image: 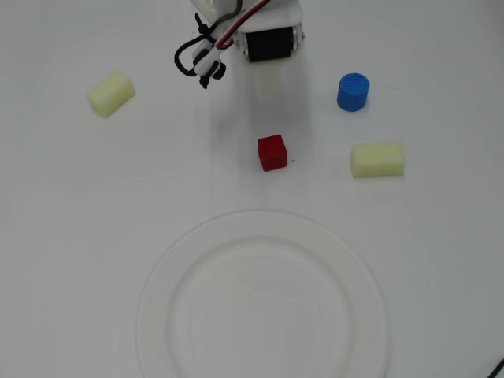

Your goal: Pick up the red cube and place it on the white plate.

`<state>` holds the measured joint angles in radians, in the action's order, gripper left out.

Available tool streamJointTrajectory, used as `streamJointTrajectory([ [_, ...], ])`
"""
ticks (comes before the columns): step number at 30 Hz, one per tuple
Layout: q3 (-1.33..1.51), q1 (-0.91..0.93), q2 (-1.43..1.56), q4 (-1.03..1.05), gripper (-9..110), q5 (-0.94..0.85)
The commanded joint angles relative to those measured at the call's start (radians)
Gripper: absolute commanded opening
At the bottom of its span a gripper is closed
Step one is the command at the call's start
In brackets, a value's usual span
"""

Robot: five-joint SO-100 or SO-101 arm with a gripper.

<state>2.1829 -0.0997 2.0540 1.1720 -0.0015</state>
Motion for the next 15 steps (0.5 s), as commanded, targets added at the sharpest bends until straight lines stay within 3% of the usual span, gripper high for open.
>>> streamJointTrajectory([
  [1,-0.071,0.015,0.035,0.003,23,-0.006],
  [7,-0.149,-0.003,-0.046,0.009,34,-0.041],
  [15,-0.138,-0.095,-0.209,-0.048,35,0.003],
])
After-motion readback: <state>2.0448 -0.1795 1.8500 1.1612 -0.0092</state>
